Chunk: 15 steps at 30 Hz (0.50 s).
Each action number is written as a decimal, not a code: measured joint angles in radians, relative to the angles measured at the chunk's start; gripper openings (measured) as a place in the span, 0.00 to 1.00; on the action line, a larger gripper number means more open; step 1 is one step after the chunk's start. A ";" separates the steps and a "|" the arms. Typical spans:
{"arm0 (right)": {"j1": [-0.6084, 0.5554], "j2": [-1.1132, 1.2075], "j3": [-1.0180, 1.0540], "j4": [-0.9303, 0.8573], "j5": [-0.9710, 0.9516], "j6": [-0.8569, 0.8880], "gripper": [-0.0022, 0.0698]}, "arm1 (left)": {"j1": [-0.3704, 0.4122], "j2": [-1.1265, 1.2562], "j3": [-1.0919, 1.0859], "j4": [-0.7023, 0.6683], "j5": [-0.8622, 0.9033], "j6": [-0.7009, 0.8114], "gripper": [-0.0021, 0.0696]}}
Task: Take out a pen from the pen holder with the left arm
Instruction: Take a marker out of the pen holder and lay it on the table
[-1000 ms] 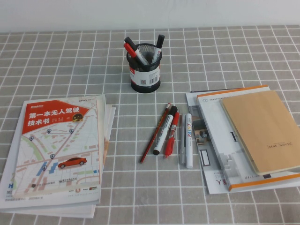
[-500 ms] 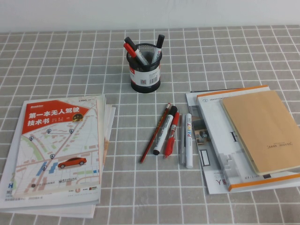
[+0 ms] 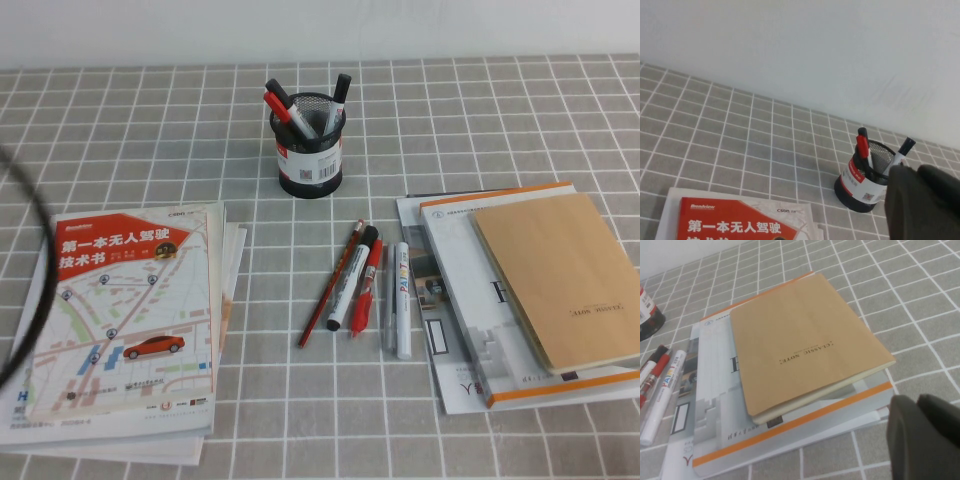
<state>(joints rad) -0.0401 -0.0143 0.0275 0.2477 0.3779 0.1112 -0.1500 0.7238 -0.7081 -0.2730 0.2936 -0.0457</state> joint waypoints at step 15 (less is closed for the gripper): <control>0.000 0.000 0.000 0.000 0.000 0.000 0.01 | -0.178 0.627 -0.352 -0.168 -0.063 0.281 0.03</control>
<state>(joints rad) -0.0401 -0.0143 0.0275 0.2477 0.3779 0.1112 -0.3277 1.3504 -1.0598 -0.4406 0.2309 0.2356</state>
